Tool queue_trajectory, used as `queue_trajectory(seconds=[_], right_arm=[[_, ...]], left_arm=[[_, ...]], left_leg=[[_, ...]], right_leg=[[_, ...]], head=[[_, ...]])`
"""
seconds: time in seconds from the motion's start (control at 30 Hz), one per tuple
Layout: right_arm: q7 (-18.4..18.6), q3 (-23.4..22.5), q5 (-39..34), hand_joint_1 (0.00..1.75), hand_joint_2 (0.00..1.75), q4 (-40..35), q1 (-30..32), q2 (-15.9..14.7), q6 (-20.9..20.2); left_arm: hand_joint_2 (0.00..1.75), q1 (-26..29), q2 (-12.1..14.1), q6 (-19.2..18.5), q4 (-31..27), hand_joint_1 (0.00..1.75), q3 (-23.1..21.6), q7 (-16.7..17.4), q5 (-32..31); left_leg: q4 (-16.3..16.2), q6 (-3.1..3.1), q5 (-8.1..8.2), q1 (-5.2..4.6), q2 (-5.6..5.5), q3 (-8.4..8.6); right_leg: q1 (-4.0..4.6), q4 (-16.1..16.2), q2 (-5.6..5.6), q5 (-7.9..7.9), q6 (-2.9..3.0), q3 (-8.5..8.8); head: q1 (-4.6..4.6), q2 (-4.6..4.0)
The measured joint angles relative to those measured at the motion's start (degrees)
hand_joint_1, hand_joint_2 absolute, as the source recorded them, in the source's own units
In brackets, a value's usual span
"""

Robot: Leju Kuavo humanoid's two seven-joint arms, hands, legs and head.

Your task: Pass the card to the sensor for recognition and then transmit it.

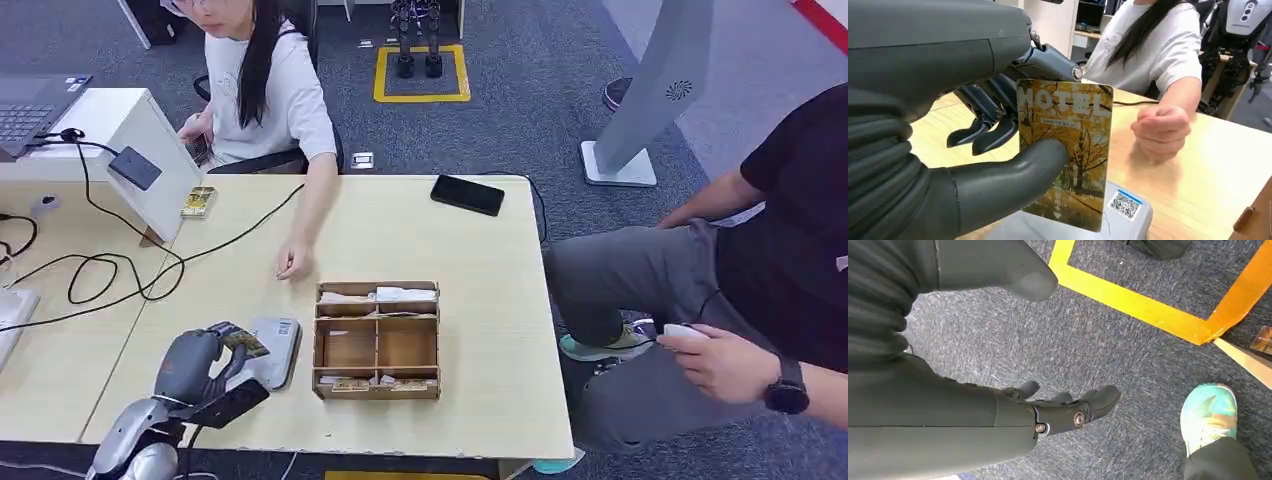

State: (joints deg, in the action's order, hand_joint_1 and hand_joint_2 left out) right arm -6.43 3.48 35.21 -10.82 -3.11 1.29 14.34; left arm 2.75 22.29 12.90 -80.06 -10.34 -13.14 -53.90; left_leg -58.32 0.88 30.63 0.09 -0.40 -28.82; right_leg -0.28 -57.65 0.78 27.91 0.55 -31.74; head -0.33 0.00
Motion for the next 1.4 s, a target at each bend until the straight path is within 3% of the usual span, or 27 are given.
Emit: queue_trajectory(seconds=[0.37,0.7,1.23,1.4], right_arm=[[0.20,-0.02,0.74,0.00,1.75,0.00,-0.16,0.06,-0.09],[0.31,-0.02,1.75,0.00,1.75,-0.02,-0.19,0.17,-0.28],[0.35,-0.13,2.75,0.00,1.75,-0.02,-0.20,0.28,-0.35],[0.35,-0.13,2.75,0.00,1.75,-0.02,-0.20,0.28,-0.35]], left_arm=[[1.75,-2.53,-1.35,-1.01,2.90,1.75,-3.06,1.17,0.55],[1.75,-7.04,-3.74,1.53,8.09,1.75,-4.13,5.95,-3.11],[1.75,-9.88,-5.44,4.22,16.96,1.75,-4.72,8.37,-7.87],[1.75,-9.89,-5.44,4.22,16.96,1.75,-4.72,8.37,-7.87]], left_leg=[[0.00,0.00,0.00,0.00,-0.01,0.01],[0.00,-0.01,-0.01,0.00,-0.01,0.02],[0.00,-0.02,-0.02,0.00,-0.03,0.04],[0.00,-0.02,-0.02,-0.01,-0.04,0.04]], right_leg=[[0.00,0.00,-0.02,-0.01,0.01,0.01],[0.00,0.00,-0.02,-0.01,0.02,0.01],[-0.01,-0.01,-0.03,-0.02,0.02,0.05],[-0.01,-0.01,-0.03,-0.02,0.02,0.05]], head=[[0.00,0.00],[0.00,0.00],[-0.02,0.00],[-0.02,0.00]])
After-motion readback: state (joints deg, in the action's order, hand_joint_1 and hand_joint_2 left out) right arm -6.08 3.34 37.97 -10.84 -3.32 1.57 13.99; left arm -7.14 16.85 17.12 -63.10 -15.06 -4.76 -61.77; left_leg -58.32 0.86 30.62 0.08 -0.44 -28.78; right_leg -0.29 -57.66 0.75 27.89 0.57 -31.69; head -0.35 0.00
